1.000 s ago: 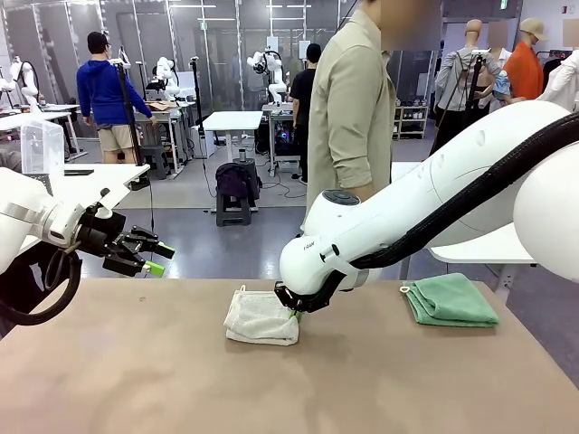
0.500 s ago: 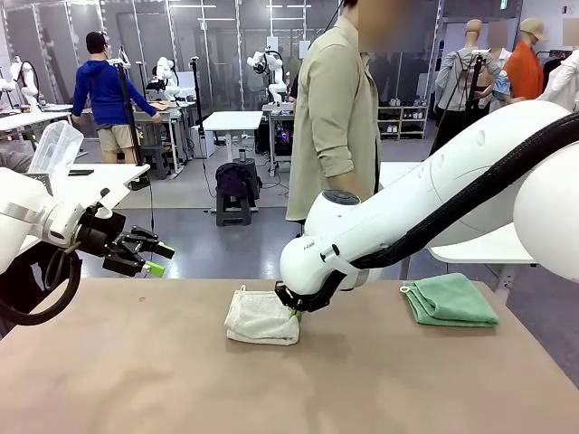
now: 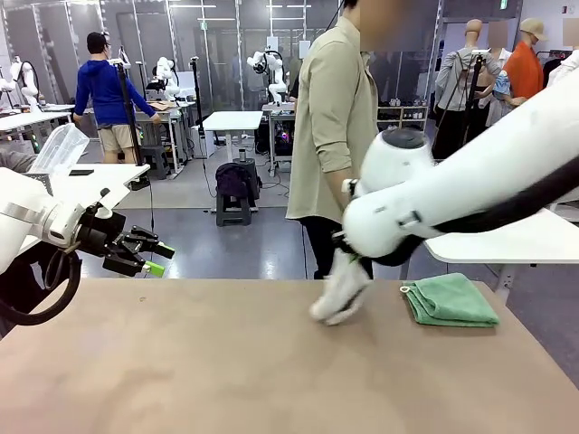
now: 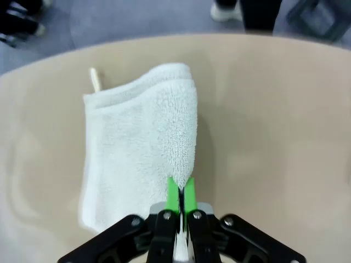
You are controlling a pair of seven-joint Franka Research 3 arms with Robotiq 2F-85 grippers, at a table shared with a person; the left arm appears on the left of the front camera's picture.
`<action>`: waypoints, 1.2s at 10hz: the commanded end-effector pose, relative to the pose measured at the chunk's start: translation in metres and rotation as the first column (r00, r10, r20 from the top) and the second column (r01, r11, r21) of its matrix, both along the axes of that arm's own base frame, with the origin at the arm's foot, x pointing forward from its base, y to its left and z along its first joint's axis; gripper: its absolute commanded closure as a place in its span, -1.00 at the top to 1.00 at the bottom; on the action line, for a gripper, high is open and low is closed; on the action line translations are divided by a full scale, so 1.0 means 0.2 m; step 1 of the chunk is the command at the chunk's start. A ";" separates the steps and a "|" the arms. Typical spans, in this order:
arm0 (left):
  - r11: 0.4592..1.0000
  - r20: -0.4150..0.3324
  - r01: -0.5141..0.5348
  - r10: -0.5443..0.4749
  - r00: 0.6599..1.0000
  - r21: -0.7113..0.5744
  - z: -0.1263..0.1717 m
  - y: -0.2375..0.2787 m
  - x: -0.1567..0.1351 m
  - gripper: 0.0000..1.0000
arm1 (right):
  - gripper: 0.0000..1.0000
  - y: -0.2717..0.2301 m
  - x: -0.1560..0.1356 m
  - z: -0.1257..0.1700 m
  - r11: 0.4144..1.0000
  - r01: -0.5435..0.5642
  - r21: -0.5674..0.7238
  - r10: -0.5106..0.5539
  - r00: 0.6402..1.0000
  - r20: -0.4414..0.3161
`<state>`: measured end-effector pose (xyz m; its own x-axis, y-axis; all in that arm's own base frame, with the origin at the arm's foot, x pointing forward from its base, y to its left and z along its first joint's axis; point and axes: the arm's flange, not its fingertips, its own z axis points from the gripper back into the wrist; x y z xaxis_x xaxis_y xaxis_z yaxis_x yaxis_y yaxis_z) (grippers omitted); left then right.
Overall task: Fold the towels and place them in the basket.
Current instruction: Stack the folded Towel with hook on the right side of the table.
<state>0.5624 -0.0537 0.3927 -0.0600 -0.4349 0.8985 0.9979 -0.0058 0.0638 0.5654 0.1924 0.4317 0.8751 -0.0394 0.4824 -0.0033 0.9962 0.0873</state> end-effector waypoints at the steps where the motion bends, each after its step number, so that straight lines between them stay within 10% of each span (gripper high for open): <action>1: 1.000 0.003 -0.001 0.001 1.000 0.001 0.01 0.00 -0.01 0.53 | -0.91 -0.18 -0.07 0.04 0.996 -0.013 -0.092 0.017 0.999 0.046; 6: 1.000 0.003 -0.001 0.001 1.000 0.001 0.01 0.00 -0.01 0.53 | -0.91 -0.71 0.10 0.10 0.993 0.010 -0.115 -0.001 0.997 0.072; 12: 1.000 0.003 -0.001 0.001 1.000 0.001 0.01 0.00 -0.01 0.53 | -0.91 -1.04 0.29 -0.13 0.974 -0.040 -0.222 0.014 0.993 -0.121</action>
<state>0.5623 -0.0538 0.3928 -0.0601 -0.4349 0.8985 0.9979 -0.0058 0.0639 0.6136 -0.0031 0.4043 0.9103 0.0554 0.4103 -0.0242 0.9964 -0.0810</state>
